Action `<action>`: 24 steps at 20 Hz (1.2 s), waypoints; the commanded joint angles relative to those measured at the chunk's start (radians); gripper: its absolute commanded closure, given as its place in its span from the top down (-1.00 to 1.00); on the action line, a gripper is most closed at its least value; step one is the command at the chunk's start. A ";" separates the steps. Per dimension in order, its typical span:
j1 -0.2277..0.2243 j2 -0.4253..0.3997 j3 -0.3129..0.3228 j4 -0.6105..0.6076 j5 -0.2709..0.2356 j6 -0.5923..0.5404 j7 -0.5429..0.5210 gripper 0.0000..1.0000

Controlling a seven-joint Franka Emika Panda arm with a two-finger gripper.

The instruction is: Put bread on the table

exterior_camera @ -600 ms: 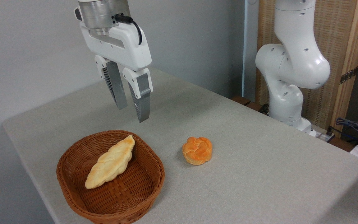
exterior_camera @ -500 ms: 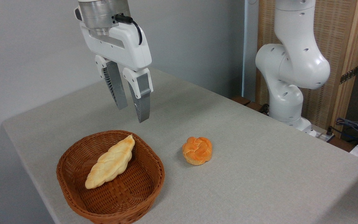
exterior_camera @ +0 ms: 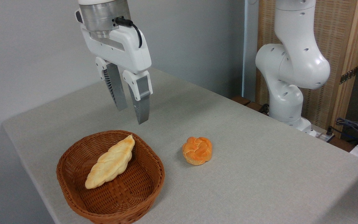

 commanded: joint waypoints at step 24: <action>-0.003 0.004 -0.129 -0.499 -0.026 0.753 -0.414 1.00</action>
